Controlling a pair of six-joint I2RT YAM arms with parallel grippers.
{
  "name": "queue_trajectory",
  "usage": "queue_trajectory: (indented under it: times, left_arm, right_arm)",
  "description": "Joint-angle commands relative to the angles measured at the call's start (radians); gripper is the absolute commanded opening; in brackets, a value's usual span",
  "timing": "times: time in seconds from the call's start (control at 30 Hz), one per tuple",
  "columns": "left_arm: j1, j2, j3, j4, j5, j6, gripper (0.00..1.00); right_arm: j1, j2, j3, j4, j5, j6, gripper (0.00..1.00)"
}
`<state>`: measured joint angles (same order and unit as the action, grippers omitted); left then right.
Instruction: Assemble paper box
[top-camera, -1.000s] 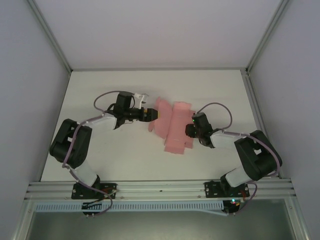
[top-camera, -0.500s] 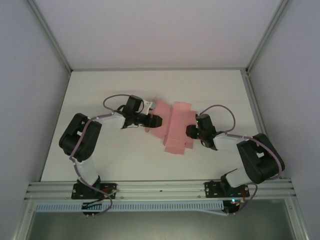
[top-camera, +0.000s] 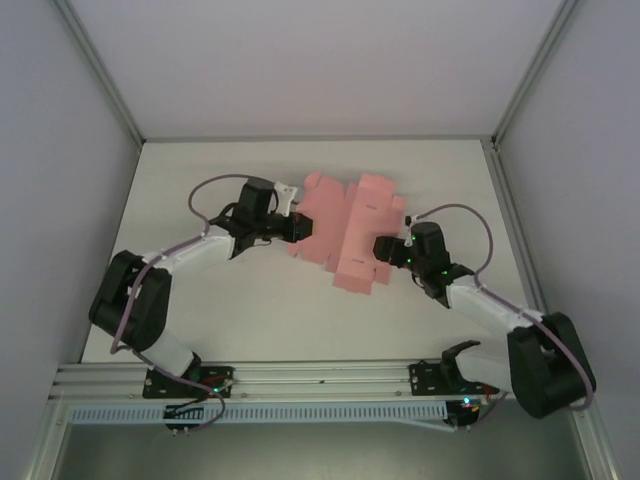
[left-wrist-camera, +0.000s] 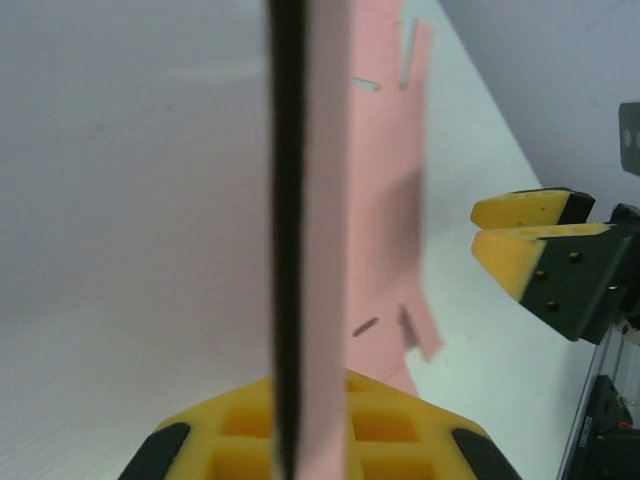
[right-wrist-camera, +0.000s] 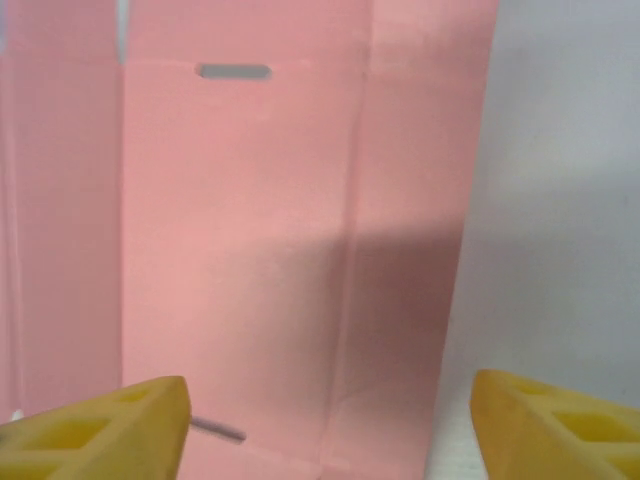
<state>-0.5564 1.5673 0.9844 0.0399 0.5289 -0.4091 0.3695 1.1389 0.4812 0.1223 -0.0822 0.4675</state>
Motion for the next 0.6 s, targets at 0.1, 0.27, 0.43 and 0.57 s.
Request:
queue_trajectory:
  times: [0.1,0.27,0.43,0.57]
  left_arm:
    - [-0.004,-0.202,0.011,0.124,0.127,0.021,0.00]
    - [-0.005,-0.336,0.002,0.139,0.173,0.053,0.00]
    - [-0.005,-0.405,0.015,0.130,0.238,0.044,0.00]
    - [-0.004,-0.470,-0.029,0.187,0.253,0.030,0.00]
  right_arm:
    - [-0.120,-0.192,0.058,-0.105,-0.245,-0.049,0.88]
    - [-0.218,-0.266,0.107,-0.024,-0.510,-0.022,0.92]
    - [-0.266,-0.233,0.136,0.097,-0.687,0.042,0.90]
    - [-0.317,-0.152,0.166,0.263,-0.841,0.134,0.77]
